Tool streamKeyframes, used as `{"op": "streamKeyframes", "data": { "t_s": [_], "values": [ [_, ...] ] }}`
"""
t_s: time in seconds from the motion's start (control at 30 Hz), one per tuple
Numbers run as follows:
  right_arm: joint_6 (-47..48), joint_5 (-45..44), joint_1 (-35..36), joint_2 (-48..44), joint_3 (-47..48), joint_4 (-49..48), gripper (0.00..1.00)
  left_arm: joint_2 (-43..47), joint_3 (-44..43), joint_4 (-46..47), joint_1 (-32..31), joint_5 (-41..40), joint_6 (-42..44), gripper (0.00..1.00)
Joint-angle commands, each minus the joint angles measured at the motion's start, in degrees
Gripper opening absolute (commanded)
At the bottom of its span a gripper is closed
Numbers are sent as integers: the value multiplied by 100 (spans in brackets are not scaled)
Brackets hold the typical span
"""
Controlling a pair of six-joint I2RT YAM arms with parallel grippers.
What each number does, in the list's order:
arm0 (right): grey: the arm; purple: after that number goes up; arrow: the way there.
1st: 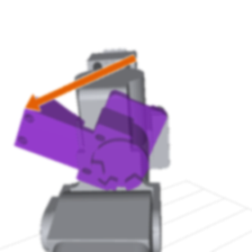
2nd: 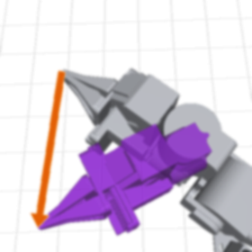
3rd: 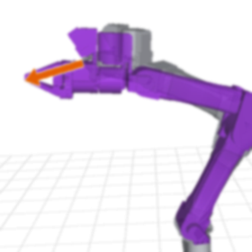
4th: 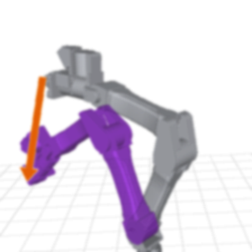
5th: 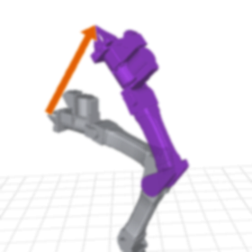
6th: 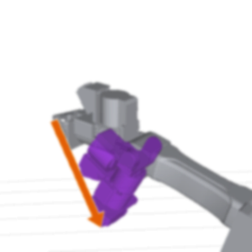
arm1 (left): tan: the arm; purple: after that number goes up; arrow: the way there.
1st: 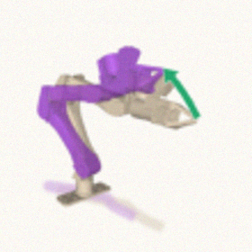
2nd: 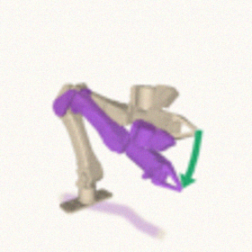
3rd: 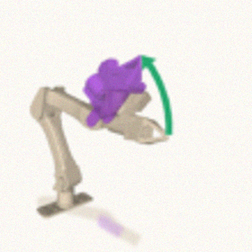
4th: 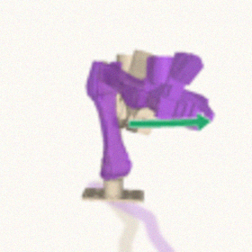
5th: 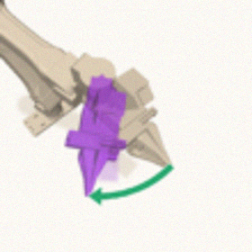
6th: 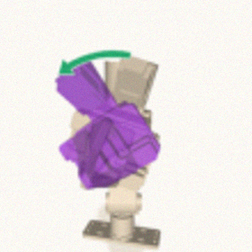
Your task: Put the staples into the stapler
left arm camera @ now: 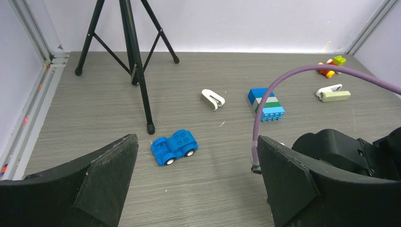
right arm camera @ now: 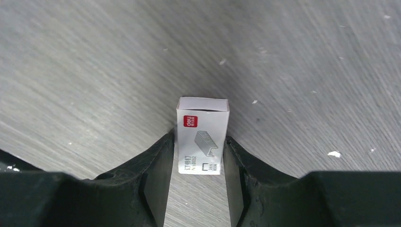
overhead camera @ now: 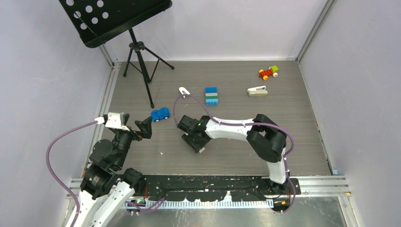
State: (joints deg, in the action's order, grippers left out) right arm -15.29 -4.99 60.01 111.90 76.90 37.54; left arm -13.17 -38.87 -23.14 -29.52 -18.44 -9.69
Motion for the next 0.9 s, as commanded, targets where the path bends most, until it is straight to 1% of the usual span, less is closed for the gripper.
{"op": "streamKeyframes", "data": {
  "t_s": [0.0, 0.07, 0.2, 0.27, 0.57, 0.73, 0.87],
  "values": [
    [625, 110, 201, 200, 154, 325, 49, -219, 15, 159, -19, -9, 134, 100],
    [650, -67, 265, 210, 167, 342, 53, -282, 11, 175, -15, 65, 127, 100],
    [592, -259, 307, 142, 70, 311, 65, -391, -2, 134, -19, 71, 143, 100],
    [572, -396, 318, 79, -32, 262, 68, -406, -4, 100, -19, 7, 158, 100],
    [530, -1179, 317, -278, -446, 218, 69, -490, 32, 168, -10, -20, 204, 100],
    [325, -1545, 314, -643, -933, -114, 70, -711, 4, 117, -10, 58, 192, 100],
    [173, -1802, 301, -847, -1179, -309, 70, -819, -49, -5, -9, -60, 106, 100]
  ]
}}
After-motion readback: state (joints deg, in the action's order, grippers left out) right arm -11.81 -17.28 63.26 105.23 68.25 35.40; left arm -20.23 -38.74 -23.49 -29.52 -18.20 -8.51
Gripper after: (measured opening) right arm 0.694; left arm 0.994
